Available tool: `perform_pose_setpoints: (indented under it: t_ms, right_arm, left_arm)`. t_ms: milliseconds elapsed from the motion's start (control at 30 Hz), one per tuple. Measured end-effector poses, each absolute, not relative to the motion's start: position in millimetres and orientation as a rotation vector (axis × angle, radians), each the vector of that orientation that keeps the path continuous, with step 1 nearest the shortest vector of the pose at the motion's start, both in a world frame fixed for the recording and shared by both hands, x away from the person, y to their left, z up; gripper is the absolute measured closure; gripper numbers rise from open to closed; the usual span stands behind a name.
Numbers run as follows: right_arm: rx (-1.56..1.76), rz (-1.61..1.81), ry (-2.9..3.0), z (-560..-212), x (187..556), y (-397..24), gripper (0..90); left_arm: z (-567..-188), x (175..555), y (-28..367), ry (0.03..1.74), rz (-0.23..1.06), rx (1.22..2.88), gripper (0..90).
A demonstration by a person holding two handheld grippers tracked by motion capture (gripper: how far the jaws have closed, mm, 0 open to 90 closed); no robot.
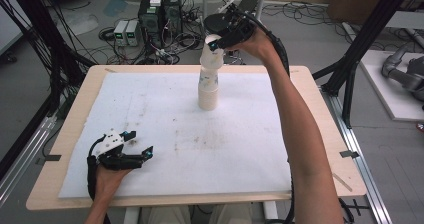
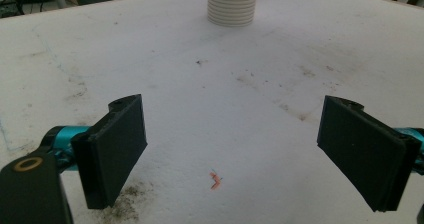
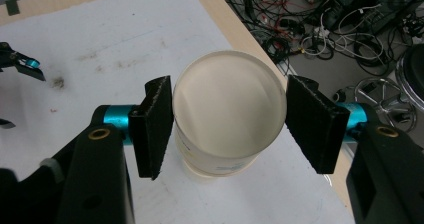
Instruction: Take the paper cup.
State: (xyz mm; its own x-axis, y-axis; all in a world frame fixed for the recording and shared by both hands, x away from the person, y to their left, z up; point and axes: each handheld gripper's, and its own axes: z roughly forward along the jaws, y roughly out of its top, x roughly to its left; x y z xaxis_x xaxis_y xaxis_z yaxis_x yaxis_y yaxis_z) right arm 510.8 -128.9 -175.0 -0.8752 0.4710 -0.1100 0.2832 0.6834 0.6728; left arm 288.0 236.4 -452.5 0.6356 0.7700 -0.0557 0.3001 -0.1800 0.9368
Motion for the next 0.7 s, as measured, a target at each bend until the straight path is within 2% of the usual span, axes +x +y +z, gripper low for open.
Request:
perform_pose_setpoints:
  t_ms: [400, 700]
  right_arm:
    - [0.524, 1.173, 2.574, -179.1, 459.5, -155.7, 38.6]
    - [0.435, 1.352, 2.537, -204.0, 406.4, -180.1, 38.6]
  left_arm:
    - [-452.5, 287.3, 237.8, 0.866, 0.530, 1.746, 12.1]
    - [-452.6, 287.7, 238.2, 0.857, 0.518, 1.745, 12.1]
